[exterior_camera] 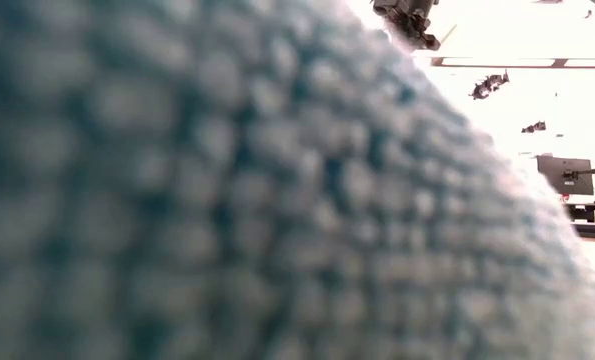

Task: Stack small to large cups/mugs on shelf
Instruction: Put the violet cup on the shelf

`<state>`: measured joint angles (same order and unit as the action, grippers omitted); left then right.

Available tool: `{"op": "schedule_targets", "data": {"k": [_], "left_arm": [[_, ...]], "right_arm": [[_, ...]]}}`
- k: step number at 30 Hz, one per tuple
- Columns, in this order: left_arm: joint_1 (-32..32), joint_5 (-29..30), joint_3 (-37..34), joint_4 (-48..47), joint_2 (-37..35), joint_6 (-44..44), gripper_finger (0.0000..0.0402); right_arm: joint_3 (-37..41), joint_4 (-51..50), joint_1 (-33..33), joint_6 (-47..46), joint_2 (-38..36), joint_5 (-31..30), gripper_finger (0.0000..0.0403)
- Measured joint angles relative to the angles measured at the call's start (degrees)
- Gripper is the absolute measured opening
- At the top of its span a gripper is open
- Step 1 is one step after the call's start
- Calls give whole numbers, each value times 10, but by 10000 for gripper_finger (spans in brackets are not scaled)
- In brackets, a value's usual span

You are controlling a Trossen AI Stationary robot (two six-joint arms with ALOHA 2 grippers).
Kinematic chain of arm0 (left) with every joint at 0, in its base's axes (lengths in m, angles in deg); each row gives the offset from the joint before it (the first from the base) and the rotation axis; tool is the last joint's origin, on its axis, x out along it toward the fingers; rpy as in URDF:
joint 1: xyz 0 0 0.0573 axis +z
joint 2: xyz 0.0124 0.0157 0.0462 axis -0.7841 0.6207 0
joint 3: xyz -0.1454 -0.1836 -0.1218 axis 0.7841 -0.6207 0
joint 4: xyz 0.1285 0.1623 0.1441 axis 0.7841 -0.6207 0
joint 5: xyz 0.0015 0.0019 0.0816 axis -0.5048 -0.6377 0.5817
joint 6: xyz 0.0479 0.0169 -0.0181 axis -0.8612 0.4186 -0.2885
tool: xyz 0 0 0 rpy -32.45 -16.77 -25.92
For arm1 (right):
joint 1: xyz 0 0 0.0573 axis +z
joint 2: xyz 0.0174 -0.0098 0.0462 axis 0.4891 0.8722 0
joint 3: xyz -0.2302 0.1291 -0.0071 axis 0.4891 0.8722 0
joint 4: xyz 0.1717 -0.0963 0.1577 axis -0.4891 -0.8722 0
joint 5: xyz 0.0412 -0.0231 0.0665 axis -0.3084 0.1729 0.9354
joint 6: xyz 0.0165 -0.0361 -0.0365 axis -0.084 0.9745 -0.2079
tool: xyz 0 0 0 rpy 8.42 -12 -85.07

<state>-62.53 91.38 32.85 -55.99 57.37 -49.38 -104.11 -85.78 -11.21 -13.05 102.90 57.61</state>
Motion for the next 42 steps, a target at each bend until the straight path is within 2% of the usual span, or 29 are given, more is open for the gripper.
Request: {"op": "schedule_targets", "data": {"k": [28, 42], "left_arm": [[0, 0, 0, 0, 0, 2, 104], [0, 0, 0, -1, 0, 2, 104]], "right_arm": [[0, 0, -4, -14, -1, 0, 0], [0, 0, -3, 93, -15, 30, 0]]}}
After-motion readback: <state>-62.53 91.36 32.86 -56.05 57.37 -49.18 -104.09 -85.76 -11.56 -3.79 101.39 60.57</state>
